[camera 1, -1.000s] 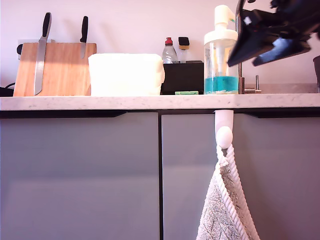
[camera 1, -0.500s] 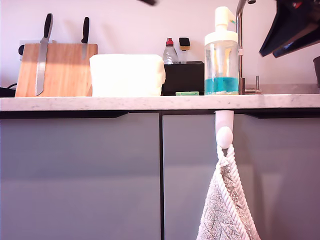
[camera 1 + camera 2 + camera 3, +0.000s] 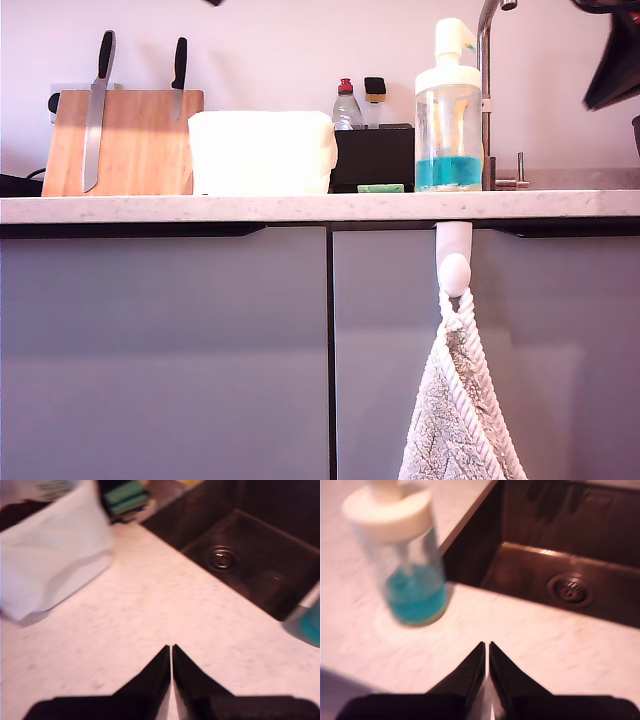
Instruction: Press the soap dispenser from the top, so some soap is dispensed
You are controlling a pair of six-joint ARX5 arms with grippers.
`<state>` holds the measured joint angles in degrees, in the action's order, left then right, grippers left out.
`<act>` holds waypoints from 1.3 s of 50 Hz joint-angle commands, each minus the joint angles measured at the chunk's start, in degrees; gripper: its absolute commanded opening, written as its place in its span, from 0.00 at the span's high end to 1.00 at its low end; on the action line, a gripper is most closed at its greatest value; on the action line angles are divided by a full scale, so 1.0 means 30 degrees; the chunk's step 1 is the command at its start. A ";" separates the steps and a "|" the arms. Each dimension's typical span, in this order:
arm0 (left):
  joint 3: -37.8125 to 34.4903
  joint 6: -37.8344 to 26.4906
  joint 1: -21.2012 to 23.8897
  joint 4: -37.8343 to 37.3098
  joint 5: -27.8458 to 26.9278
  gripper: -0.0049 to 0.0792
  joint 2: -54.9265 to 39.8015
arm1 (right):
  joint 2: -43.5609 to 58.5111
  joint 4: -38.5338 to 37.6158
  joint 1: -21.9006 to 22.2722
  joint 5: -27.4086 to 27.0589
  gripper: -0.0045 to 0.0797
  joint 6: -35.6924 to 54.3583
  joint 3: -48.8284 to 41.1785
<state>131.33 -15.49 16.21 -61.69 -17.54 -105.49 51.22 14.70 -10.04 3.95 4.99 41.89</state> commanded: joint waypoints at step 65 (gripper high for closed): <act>-2.5420 0.3585 -0.2368 1.4265 0.0758 0.97 1.5329 | -0.5136 -0.0801 0.3038 0.1457 0.96 0.0408 -0.3308</act>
<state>57.74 -5.50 9.21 -19.73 -15.35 -61.04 37.63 12.58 -1.10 8.40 6.07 34.24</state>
